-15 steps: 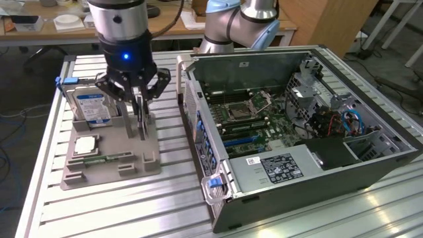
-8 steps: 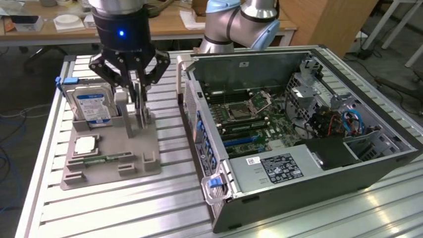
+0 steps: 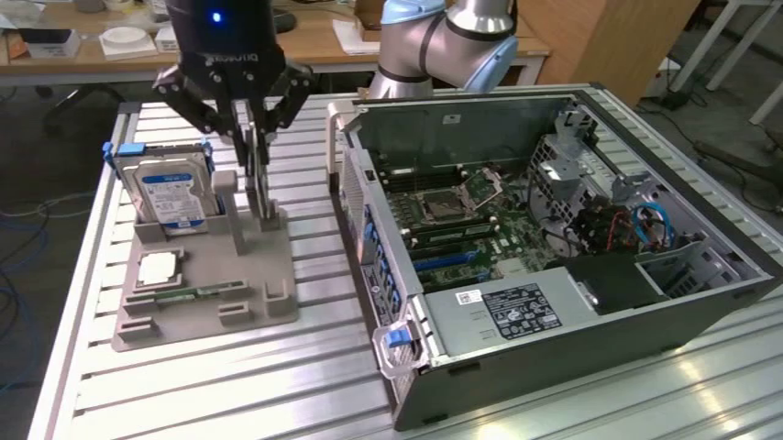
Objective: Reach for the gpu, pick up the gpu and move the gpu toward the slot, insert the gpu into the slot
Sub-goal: 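Pick up the gpu and move the gpu toward the slot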
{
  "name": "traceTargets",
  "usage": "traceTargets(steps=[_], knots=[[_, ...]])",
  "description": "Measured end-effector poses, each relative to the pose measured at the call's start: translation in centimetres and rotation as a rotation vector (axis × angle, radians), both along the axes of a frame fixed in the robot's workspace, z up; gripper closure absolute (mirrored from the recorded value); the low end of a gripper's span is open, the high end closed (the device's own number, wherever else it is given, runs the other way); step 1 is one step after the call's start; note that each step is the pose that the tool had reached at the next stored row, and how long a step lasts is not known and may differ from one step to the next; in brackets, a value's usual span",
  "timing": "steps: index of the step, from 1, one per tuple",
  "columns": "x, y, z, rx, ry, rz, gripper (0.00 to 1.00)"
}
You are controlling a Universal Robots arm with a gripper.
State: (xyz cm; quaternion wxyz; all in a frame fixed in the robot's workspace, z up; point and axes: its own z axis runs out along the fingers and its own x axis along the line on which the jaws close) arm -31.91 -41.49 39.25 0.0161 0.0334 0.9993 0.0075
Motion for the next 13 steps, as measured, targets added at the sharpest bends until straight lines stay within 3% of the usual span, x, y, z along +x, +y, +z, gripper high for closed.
traceTargets(steps=[13], knots=[[0.0,0.0,5.87,0.0001,0.0,0.0,0.74]])
